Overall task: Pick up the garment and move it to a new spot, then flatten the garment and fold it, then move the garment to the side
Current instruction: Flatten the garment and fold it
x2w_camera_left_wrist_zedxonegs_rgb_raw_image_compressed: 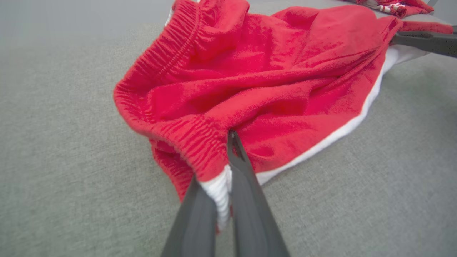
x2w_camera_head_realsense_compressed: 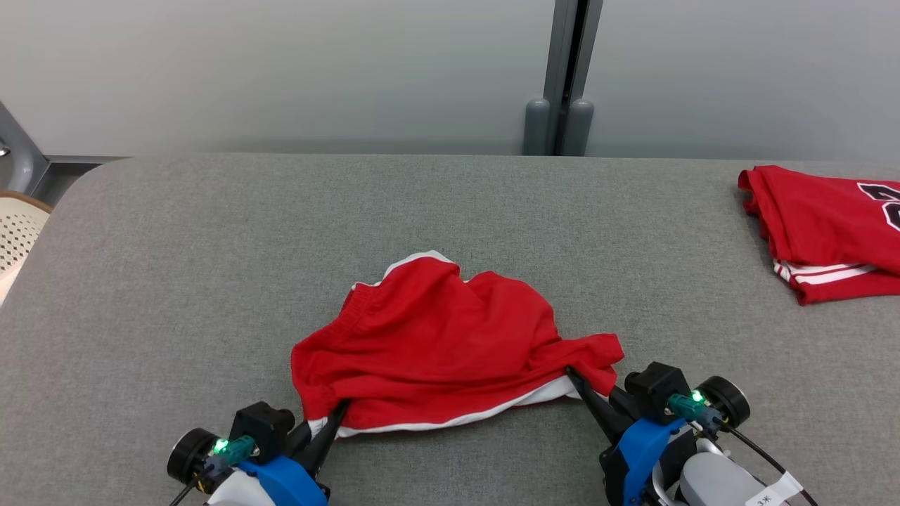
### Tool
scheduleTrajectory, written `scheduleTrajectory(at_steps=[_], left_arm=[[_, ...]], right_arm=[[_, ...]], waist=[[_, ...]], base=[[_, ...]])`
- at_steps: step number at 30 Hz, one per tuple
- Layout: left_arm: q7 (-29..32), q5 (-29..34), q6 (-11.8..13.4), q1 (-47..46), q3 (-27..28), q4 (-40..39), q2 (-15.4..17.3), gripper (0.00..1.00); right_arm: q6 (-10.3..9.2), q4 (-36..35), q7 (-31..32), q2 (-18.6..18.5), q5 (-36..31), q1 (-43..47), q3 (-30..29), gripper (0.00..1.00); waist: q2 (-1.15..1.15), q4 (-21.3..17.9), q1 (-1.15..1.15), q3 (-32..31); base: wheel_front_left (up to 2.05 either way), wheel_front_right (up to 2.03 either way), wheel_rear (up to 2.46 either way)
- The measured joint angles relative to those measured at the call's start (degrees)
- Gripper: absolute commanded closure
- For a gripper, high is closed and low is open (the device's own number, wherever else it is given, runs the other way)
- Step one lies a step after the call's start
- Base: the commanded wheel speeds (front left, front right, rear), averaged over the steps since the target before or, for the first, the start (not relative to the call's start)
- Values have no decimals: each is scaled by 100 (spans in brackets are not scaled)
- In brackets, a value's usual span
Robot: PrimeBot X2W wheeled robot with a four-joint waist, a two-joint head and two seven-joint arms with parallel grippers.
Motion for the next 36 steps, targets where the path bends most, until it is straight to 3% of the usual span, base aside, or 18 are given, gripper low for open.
scheduleTrajectory(at_steps=[10,19,27,36], left_arm=[[-104,-94,92,-401,732,-1137,174,100],[69,-544,82,-1785,1458,-1517,198,100],[599,-936,29,-4038,1729,-972,181,100],[606,-1363,4,-6160,1371,-314,29,100]], right_arm=[[0,-1381,-1,-240,14,130,-360,100],[1,-1848,87,-424,454,-1226,-675,100],[0,-1215,433,-216,979,-3555,-777,100],[0,168,392,31,1603,-5911,-949,100]], waist=[[0,-140,-1,-35],[0,-359,0,480],[0,-636,0,1333],[0,-668,1,1967]], base=[[0,0,0],[0,0,0],[0,0,0],[0,0,0]])
